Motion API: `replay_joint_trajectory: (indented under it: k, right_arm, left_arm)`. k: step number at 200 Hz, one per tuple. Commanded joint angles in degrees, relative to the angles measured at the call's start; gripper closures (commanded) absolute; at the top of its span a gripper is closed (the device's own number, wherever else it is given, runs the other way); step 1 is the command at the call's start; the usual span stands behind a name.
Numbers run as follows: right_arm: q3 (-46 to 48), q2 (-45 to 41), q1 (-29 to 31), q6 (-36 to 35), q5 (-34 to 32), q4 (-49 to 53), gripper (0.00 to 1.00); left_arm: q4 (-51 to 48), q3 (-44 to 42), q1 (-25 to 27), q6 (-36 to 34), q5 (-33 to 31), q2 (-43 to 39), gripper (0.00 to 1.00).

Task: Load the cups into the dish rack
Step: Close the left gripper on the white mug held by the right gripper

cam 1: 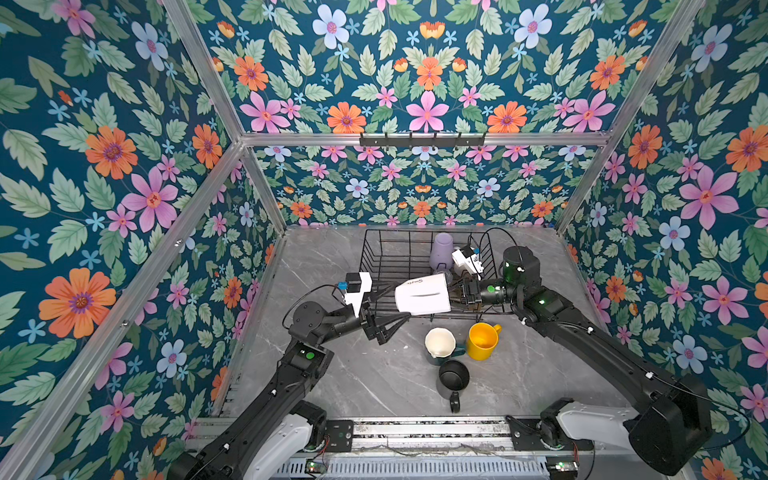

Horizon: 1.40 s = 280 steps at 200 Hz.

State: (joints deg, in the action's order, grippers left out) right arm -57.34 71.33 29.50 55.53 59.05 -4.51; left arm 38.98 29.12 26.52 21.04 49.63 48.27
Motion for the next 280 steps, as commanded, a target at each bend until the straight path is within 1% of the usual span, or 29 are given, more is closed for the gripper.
replay_joint_trajectory:
  k: [1, 85, 166, 245, 280]
  right_arm:
    - [-0.58, 0.46, 0.76, 1.03, 1.86, -5.67, 1.0]
    - [-1.88, 3.37, 3.14, 1.77, 3.22, -7.35, 1.0]
    - [-2.78, 6.09, 4.57, 4.43, 4.76, -11.11, 1.0]
    - [-3.57, 8.9, 5.9, 6.55, 5.94, -14.09, 1.0]
    - [-3.48, 9.52, 6.09, 7.0, 6.08, -14.12, 1.0]
  left_arm:
    - [0.73, 0.41, -0.07, -0.71, 0.69, -0.02, 0.0]
    - [0.74, 0.58, -0.06, -1.24, 1.31, 0.51, 0.0]
    - [1.47, 1.2, -0.03, -1.52, 2.31, 1.45, 0.01]
    - [3.6, 1.23, -0.07, -0.67, 3.46, 1.74, 0.02]
    - [3.99, 1.2, -0.02, -0.46, 3.85, 1.83, 0.04]
